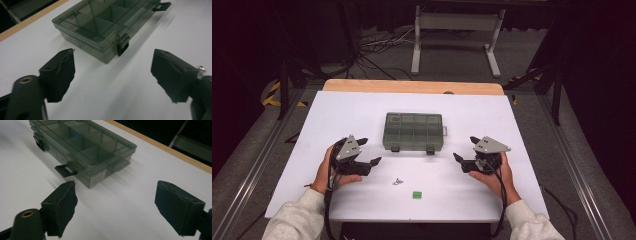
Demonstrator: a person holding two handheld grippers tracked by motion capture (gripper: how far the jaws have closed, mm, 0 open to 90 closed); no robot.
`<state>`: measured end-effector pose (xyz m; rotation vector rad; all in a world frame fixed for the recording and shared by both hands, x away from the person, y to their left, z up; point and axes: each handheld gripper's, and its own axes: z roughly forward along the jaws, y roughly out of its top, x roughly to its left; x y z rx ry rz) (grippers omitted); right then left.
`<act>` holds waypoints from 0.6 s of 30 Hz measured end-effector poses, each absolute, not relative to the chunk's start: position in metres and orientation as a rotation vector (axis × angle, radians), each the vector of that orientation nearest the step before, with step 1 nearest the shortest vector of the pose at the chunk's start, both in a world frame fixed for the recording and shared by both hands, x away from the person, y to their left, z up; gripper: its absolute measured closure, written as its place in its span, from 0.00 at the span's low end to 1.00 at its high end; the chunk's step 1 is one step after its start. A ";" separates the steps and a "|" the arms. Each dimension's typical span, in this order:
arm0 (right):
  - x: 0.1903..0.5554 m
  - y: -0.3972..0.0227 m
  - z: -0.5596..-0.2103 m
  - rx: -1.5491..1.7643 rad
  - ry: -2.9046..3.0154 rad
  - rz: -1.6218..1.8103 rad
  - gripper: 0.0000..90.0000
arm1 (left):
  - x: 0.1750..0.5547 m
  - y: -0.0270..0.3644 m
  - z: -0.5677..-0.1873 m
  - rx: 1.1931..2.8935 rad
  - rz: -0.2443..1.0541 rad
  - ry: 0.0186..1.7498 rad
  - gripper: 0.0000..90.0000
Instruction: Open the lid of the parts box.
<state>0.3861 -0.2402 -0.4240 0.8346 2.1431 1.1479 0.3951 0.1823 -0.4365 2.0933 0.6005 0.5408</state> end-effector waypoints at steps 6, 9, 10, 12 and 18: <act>0.405 -0.219 -0.430 0.803 2.228 1.104 0.28 | 0.416 0.170 -0.439 2.145 0.459 0.613 0.37; 0.414 -0.211 -0.437 0.809 2.261 1.086 0.34 | 0.424 0.166 -0.440 2.172 0.434 0.609 0.42; 0.419 -0.208 -0.439 0.813 2.277 1.076 0.36 | 0.426 0.164 -0.441 2.175 0.423 0.610 0.47; 0.421 -0.207 -0.440 0.820 2.287 1.082 0.38 | 0.430 0.162 -0.443 2.190 0.415 0.618 0.49; 0.430 -0.192 -0.442 0.831 2.347 1.095 0.50 | 0.436 0.161 -0.448 2.208 0.418 0.650 0.52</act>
